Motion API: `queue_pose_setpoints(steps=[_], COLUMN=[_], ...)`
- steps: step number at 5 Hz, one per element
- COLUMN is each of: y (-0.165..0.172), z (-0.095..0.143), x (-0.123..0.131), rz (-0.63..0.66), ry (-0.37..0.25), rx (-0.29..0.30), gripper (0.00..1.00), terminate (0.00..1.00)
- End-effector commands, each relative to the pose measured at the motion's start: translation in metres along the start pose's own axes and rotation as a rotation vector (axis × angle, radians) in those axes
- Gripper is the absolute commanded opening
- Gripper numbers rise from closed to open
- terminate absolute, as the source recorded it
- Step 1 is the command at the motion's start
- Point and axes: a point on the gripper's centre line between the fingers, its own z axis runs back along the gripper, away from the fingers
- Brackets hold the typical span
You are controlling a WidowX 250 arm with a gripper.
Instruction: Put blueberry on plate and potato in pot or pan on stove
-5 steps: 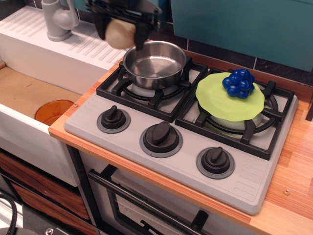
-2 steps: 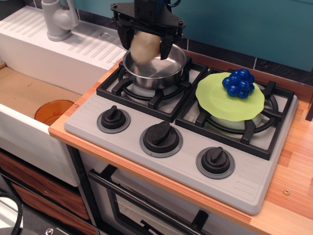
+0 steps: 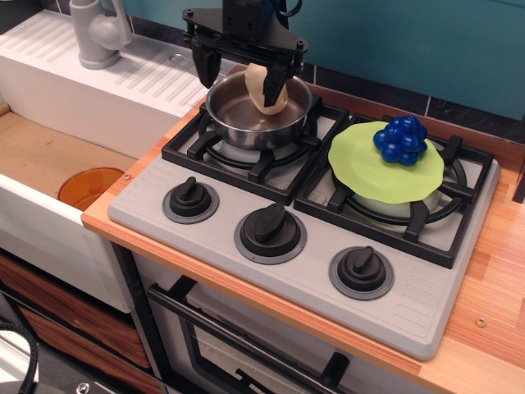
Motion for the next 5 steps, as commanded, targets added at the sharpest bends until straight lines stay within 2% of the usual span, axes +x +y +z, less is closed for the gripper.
queue_pose_setpoints(steps=[1,2,4,5], y=[0.003,-0.013,-0.057,-0.057], z=[0.051,0.056,0.059,0.057], x=[0.011,0.003,-0.012,-0.009], rz=[-0.017,-0.007,0.071,0.069], ry=[-0.021,-0.001,0.02,0.026], rx=[-0.028,-0.087,-0.153,-0.157], gripper=[1.0,1.0,1.0,1.0], terminate=[0.0,0.0,0.0,0.0])
